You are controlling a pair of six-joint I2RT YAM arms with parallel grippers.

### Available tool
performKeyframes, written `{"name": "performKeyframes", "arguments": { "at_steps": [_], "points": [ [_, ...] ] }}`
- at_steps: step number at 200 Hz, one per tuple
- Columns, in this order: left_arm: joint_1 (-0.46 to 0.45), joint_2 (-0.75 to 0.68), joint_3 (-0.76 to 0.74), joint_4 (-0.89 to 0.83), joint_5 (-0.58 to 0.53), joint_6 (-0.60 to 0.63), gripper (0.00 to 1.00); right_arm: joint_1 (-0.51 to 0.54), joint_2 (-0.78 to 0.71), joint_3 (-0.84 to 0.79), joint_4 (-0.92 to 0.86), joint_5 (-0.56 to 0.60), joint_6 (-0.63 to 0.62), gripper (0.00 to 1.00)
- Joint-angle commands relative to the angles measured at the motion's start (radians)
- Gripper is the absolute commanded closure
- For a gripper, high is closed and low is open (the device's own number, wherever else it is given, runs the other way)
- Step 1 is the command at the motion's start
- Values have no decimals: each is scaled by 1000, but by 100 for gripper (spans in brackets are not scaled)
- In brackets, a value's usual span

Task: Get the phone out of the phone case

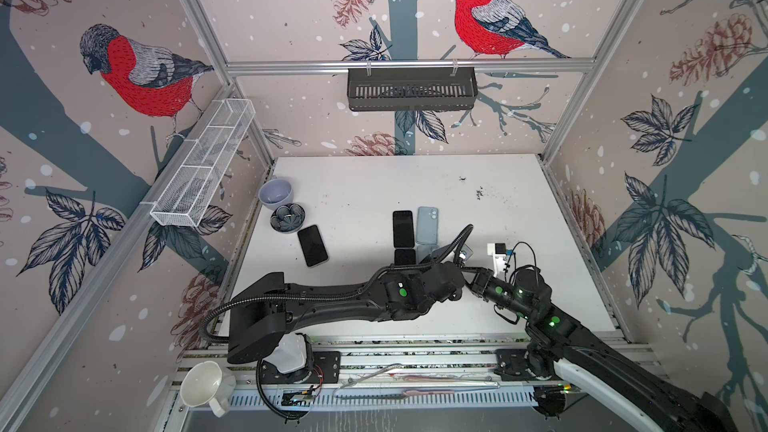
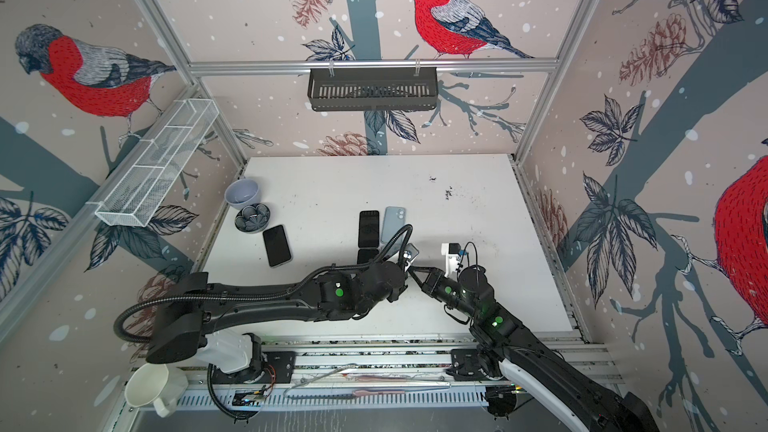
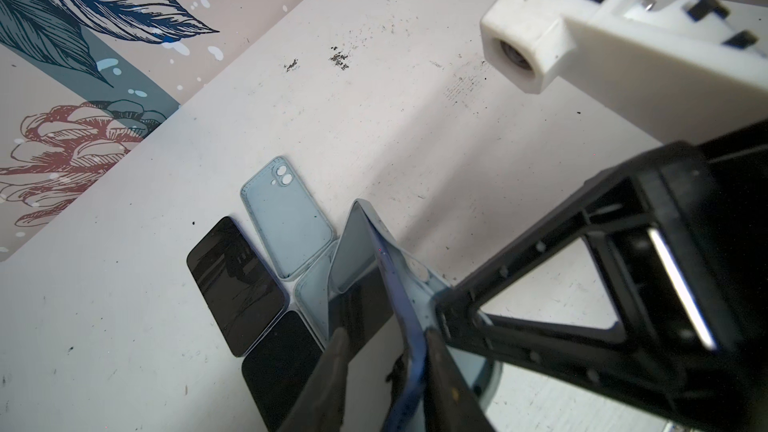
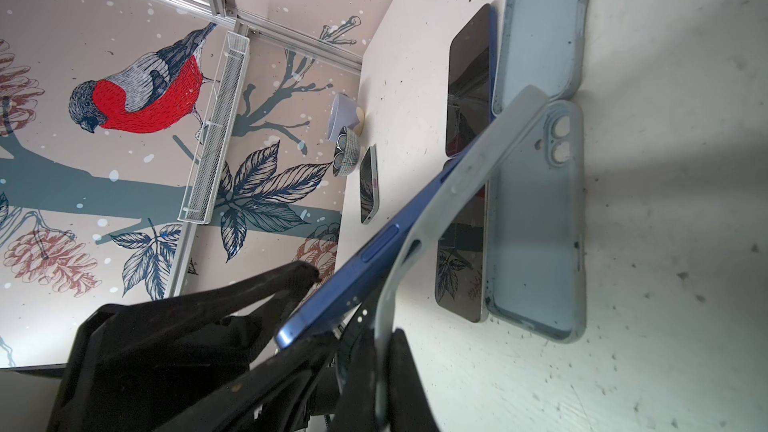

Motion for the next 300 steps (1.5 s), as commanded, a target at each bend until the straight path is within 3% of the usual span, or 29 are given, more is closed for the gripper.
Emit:
{"name": "performKeyframes", "arguments": {
  "at_steps": [1, 31, 107, 144, 232, 273, 300],
  "points": [
    [0, -2, 9, -5, -8, 10, 75, 1, -4, 5, 78, -12, -2, 100],
    [0, -3, 13, -21, 22, 5, 92, 1, -9, 5, 74, -5, -1, 100],
    [-2, -73, -33, 50, 97, 44, 96, -1, -13, -2, 62, 8, -6, 100],
    [-6, -117, -33, 49, 56, 34, 100, -1, -24, -1, 21, 22, -16, 100],
    [-124, -249, -93, 156, -285, 231, 100, -46, -58, 21, -263, 154, -130, 100],
    [-185, -173, -81, 171, -411, 306, 100, -109, -83, 124, -487, 267, -227, 100],
    [-201, -73, -52, 195, -436, 327, 100, -187, -93, 187, -589, 298, -297, 100]
  ]
}}
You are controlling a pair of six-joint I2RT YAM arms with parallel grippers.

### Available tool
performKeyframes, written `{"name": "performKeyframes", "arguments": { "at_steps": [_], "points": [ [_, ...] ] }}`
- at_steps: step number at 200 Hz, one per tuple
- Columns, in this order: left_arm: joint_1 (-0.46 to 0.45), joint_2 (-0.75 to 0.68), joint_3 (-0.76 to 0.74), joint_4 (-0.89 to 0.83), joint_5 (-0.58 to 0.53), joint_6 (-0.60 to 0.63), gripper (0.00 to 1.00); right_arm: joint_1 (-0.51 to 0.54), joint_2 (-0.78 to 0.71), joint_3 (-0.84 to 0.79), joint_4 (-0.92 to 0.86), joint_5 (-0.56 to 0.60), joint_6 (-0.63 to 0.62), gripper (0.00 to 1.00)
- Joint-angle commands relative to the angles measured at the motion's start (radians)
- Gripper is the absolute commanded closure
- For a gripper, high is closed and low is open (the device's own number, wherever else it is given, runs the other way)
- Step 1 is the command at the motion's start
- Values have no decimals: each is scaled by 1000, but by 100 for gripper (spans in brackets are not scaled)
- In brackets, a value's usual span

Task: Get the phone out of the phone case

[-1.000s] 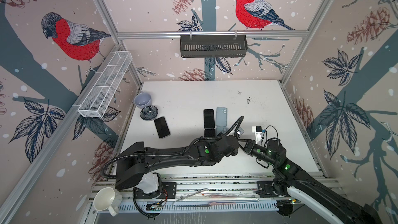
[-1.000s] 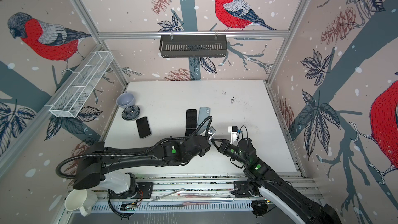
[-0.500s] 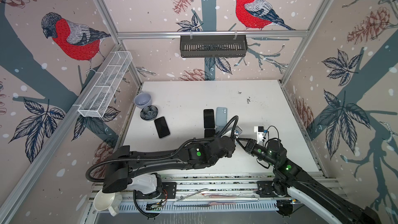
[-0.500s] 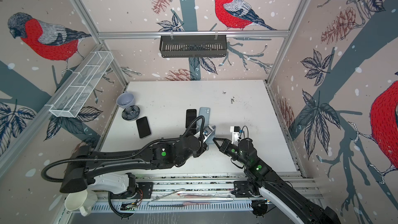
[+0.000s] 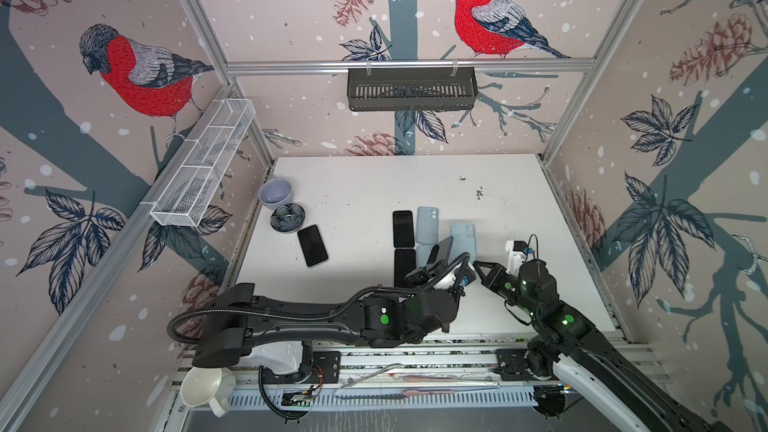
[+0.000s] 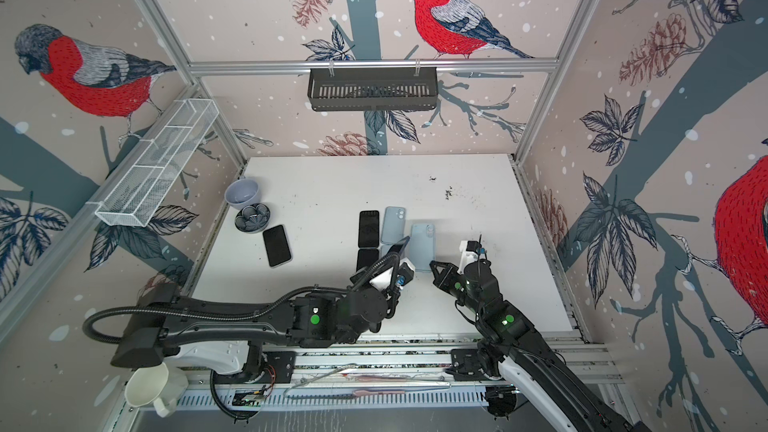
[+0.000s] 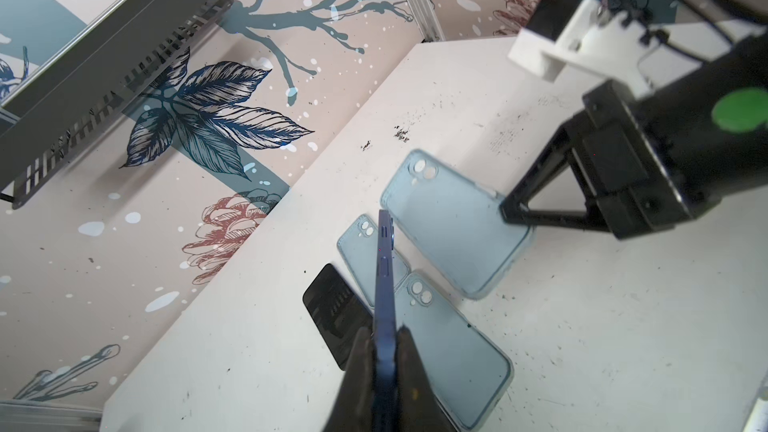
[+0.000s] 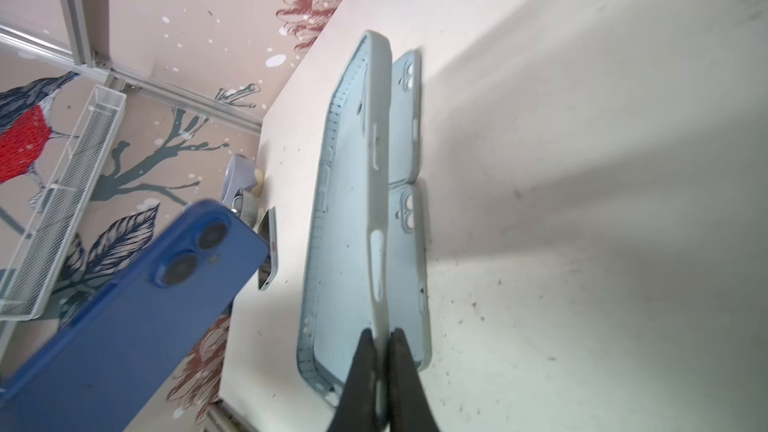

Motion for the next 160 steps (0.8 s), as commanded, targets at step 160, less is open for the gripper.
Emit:
{"name": "performKeyframes", "arguments": {
  "at_steps": [160],
  "points": [
    [-56, 618, 270, 94, -161, 211, 100, -423, 6, 11, -216, -265, -250, 99]
  ]
}}
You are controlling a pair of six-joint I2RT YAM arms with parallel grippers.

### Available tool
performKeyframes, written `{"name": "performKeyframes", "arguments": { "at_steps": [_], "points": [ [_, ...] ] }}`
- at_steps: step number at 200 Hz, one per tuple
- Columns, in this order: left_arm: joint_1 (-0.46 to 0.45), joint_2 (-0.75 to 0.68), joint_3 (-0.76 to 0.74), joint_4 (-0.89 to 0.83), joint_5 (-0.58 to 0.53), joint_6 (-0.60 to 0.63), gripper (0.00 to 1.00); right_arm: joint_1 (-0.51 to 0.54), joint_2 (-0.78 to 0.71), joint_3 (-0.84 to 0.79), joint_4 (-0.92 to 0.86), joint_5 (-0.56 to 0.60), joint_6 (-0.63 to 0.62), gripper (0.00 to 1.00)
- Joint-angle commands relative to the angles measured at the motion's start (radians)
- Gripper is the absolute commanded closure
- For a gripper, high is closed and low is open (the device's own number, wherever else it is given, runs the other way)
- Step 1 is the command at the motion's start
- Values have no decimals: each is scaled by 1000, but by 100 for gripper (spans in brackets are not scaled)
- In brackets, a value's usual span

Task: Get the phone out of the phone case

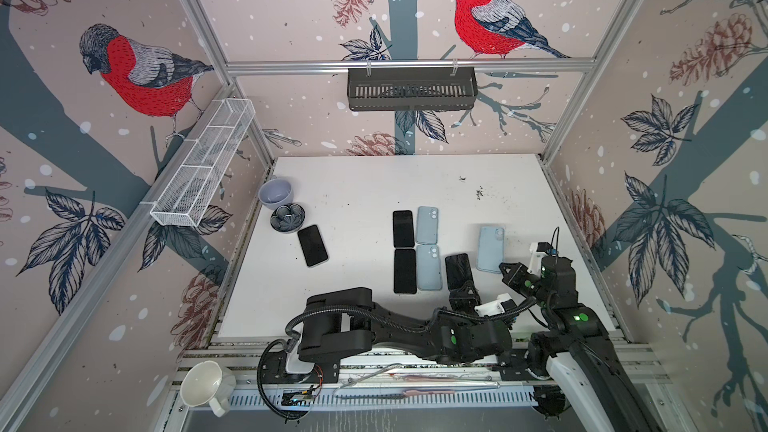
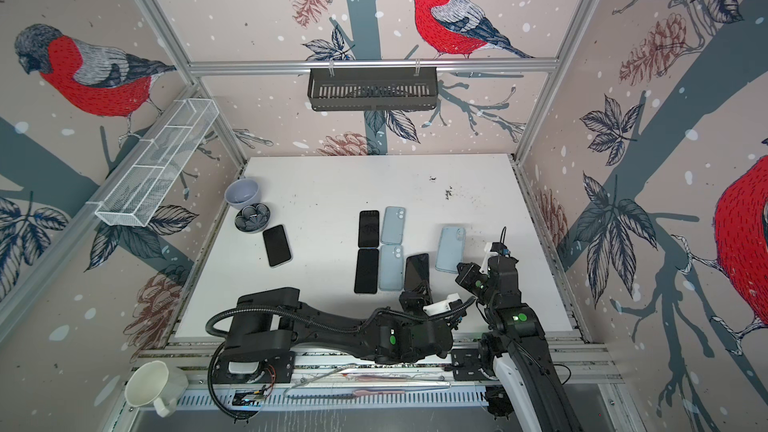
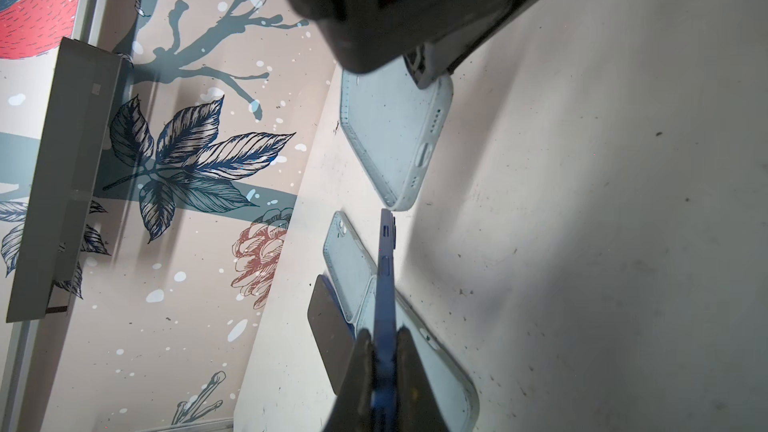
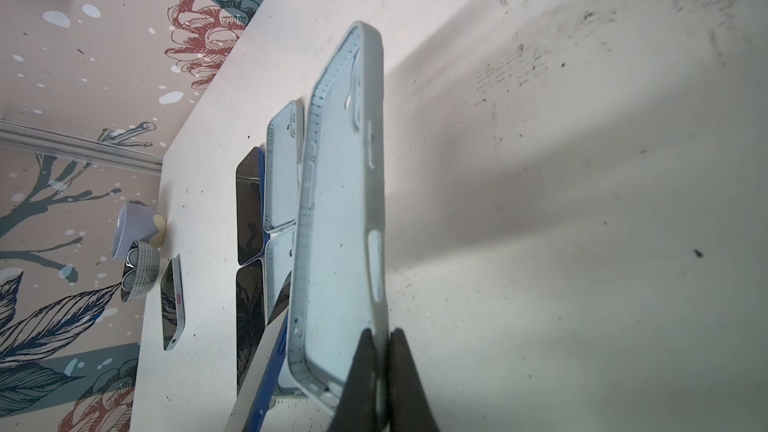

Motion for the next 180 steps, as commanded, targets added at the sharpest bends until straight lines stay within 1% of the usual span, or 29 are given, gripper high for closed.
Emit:
{"name": "performKeyframes", "arguments": {
  "at_steps": [1, 78, 97, 105, 128, 141, 149, 163, 180],
  "points": [
    [6, 39, 20, 20, -7, 18, 100, -13, 9, -21, 27, -64, -20, 99],
    [27, 126, 57, 17, 15, 22, 100, -19, 5, -23, 23, -86, -31, 100],
    [35, 149, 69, -7, 22, 11, 100, -19, 5, -33, 24, -92, -34, 99],
    [38, 157, 75, -12, 21, 8, 97, -20, 6, -34, 24, -90, -36, 99],
    [41, 168, 80, -9, 30, 5, 82, -21, 11, -36, 28, -87, -35, 99],
    [45, 173, 84, -2, 36, -1, 75, -21, 17, -36, 33, -88, -37, 99],
    [50, 177, 89, -1, 40, -8, 73, -19, 23, -36, 36, -92, -39, 99],
    [57, 183, 97, -10, 59, -26, 73, -21, 31, -36, 39, -99, -46, 99],
    [59, 193, 101, -9, 59, -32, 66, -20, 34, -37, 41, -100, -50, 99]
  ]
}}
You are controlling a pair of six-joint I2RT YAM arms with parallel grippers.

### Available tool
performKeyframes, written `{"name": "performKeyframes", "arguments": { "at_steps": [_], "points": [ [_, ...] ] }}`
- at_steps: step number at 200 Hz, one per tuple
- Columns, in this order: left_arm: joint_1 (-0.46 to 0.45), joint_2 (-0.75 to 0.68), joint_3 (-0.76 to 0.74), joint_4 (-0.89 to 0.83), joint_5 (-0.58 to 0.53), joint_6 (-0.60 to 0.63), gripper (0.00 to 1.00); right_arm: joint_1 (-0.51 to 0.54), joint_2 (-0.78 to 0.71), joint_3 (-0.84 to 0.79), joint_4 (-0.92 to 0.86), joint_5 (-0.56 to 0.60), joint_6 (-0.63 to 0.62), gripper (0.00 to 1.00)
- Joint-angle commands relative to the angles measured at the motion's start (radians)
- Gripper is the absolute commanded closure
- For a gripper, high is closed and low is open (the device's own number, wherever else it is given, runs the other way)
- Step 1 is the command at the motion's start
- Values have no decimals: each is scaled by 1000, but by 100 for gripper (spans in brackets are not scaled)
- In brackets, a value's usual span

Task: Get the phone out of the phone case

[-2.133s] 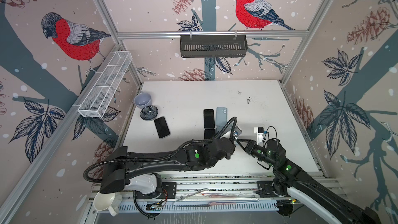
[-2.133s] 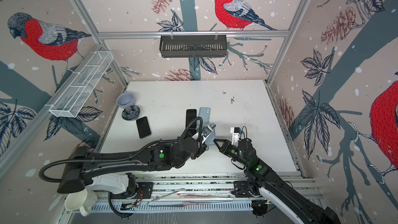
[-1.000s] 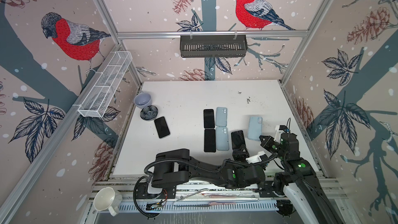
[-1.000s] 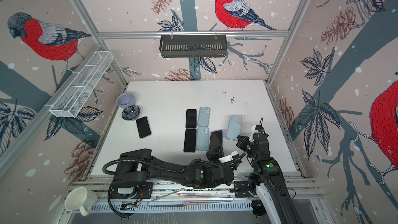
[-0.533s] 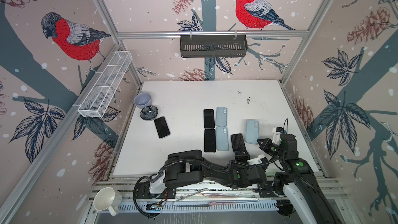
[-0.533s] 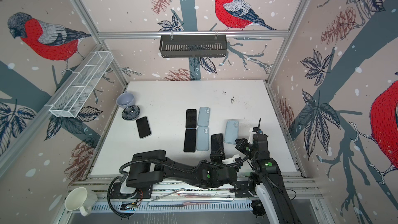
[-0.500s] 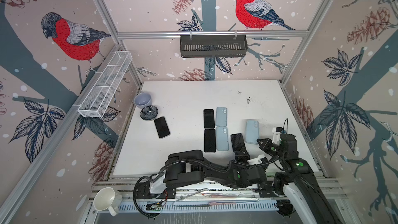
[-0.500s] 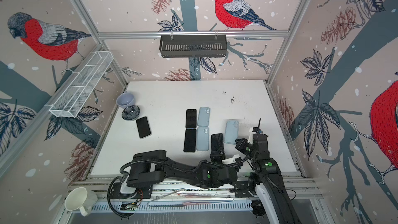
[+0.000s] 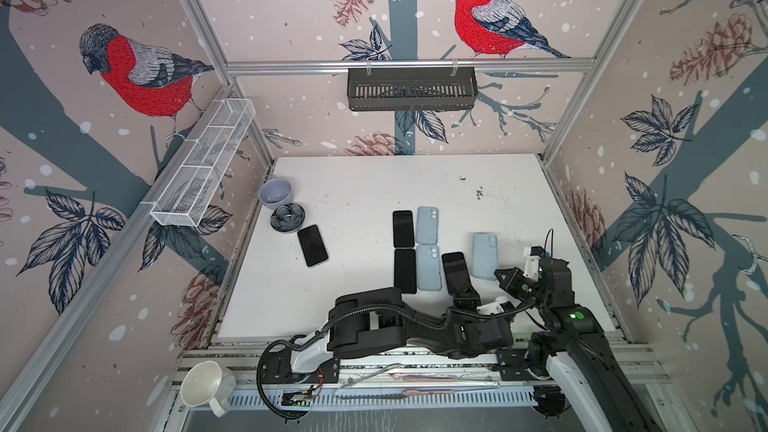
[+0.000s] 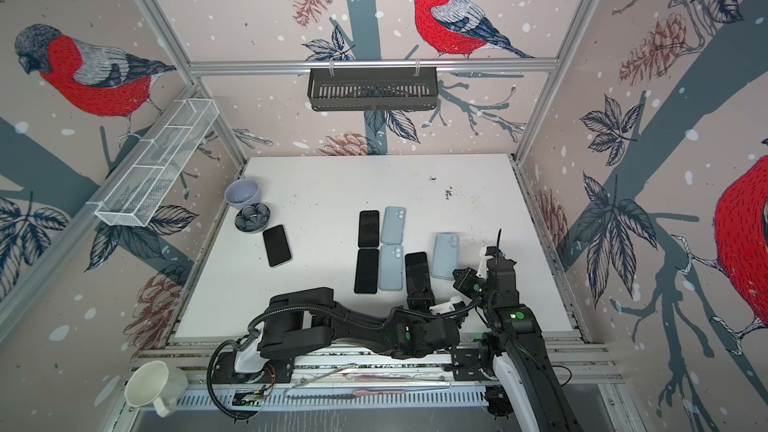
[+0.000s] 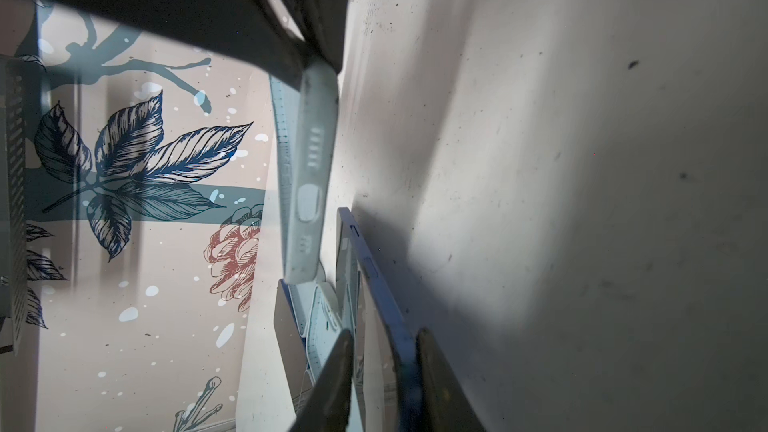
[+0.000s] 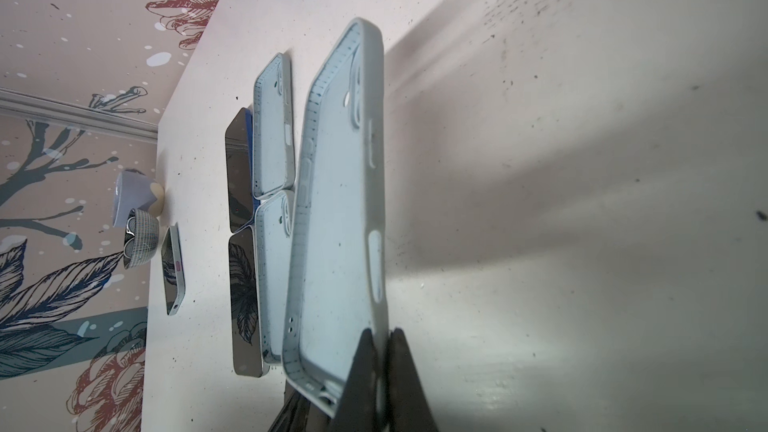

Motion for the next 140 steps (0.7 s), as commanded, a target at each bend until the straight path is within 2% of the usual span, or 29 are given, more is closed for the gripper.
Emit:
{"name": "performKeyframes", "arguments": {
  "at_steps": [1, 103, 140],
  "points": [
    [5, 9, 13, 11, 6, -27, 66, 0, 5, -1, 33, -17, -28, 99],
    [7, -13, 0, -40, 28, -121, 19, 1, 10, -12, 42, -30, -37, 98],
    [5, -43, 1, -104, 65, -196, 11, 2, 17, -20, 44, -28, -44, 98]
  ]
}}
